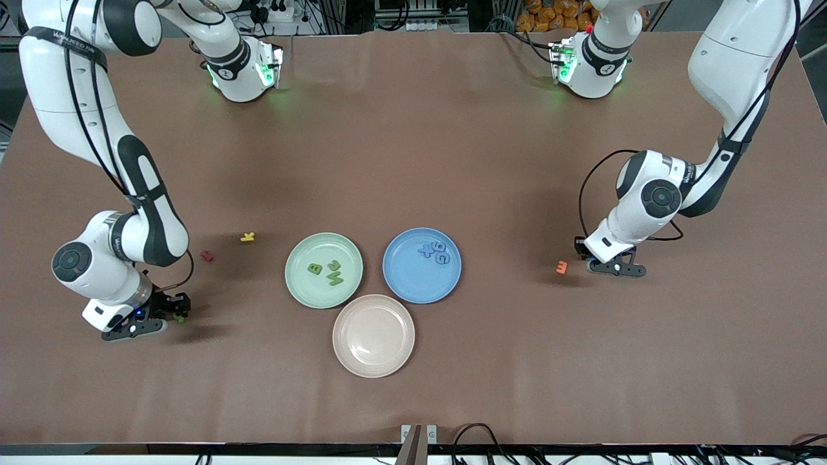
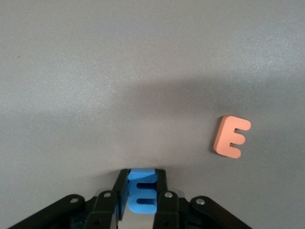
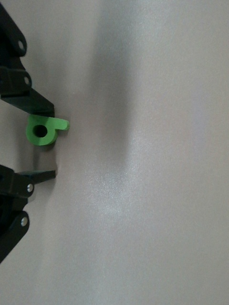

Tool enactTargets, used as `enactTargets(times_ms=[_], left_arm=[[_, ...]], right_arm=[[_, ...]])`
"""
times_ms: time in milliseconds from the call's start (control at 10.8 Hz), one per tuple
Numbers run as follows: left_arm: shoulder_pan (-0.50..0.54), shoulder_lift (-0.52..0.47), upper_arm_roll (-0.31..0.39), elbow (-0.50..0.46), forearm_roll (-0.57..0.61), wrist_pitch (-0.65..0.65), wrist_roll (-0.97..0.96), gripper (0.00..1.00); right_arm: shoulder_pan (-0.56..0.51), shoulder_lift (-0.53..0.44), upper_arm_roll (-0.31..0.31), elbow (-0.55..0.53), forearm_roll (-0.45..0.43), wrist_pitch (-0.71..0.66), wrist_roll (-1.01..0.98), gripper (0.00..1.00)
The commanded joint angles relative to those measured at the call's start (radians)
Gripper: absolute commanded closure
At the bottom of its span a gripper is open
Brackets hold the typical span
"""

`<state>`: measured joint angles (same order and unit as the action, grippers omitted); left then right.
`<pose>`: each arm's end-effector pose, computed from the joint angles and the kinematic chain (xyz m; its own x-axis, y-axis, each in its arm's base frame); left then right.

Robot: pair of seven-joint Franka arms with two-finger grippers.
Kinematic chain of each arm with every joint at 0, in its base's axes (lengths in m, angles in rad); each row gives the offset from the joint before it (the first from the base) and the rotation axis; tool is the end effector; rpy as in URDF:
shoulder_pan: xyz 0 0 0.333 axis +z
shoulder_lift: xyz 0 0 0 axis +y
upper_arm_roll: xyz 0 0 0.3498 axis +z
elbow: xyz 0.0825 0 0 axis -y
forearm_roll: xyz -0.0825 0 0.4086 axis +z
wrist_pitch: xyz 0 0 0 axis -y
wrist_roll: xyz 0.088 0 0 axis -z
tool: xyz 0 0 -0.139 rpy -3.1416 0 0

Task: Sort letters by color into matching plates
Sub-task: 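Grasp green b with the right gripper while the left gripper grasps blue E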

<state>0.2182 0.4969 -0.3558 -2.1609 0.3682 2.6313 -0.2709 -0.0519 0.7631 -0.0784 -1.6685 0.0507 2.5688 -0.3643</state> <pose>0.5851 -0.0906 0.1550 0.9889 -0.1460 0.0282 -0.1457 -0.9893 -0.0113 0.7313 -0.0897 0.1484 0.9678 0.2196 0.1230 0.2123 -0.9747 0.0694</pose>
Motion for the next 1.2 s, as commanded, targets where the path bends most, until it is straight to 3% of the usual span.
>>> enactTargets(times_ms=[0, 646, 1107], left_arm=[[0.003, -0.02, -0.003, -0.019, 0.026, 0.013, -0.013, 1.0], [0.001, -0.031, -0.129, 0.038, 0.017, 0.006, -0.197, 1.0], [-0.058, -0.024, -0.229, 0.088, 0.014, -0.025, -0.436, 1.0]], right_arm=[[-0.01, -0.011, 0.02, -0.023, -0.009, 0.028, 0.005, 0.44], [-0.014, -0.013, 0.025, -0.025, -0.015, 0.031, 0.004, 0.52], [-0.016, -0.013, 0.031, -0.027, -0.018, 0.036, -0.002, 0.73]])
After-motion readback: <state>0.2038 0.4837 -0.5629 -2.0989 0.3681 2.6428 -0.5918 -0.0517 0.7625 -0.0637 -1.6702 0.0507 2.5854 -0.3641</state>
